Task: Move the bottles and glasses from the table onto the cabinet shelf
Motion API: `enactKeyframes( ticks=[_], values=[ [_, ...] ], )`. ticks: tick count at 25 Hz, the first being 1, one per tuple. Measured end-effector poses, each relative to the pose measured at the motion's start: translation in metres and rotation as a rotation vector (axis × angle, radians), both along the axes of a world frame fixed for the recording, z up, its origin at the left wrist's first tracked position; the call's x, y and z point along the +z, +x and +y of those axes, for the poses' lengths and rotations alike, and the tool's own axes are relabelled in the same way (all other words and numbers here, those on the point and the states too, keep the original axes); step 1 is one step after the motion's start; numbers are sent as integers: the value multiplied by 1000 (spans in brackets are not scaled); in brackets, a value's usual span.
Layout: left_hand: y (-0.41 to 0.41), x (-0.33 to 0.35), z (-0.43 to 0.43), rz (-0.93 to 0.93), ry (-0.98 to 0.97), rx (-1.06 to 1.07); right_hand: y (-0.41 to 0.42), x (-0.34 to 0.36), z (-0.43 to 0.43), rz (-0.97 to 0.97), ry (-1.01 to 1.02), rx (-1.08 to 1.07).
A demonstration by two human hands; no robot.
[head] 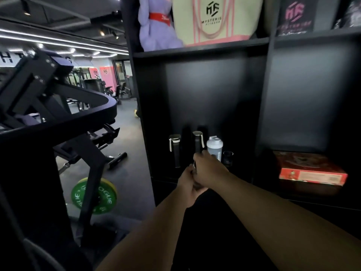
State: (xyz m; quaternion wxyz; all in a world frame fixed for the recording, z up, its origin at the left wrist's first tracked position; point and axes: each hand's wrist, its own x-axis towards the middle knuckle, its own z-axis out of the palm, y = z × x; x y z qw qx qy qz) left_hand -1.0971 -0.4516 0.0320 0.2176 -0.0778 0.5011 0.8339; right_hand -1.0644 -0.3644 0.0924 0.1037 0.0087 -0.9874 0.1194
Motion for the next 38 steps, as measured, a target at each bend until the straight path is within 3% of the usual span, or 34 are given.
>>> enactKeyframes(
  ticks=[9,13,18,23,28,31,36,38],
  values=[
    [-176,-48,31,-106,-168,127,-204,-72,26,-79,42,37],
    [-242,-84,46,-159,-423,97,-273,-118,47,-182,91,34],
    [-280,-110,56,-217,-268,105,-323,-167,66,-234,84,14],
    [-308,-133,65,-185,-407,47,-357,-192,73,-229,105,38],
    [-312,-129,58,-206,-345,79,-365,-200,76,-160,92,28],
    [-302,-117,46,-145,-421,66,-343,-188,83,-76,83,34],
    [-265,-88,5,32,-522,24,-257,-129,104,-22,65,118],
    [-238,-74,-13,112,-517,4,-198,-101,115,-59,11,43]
  ],
)
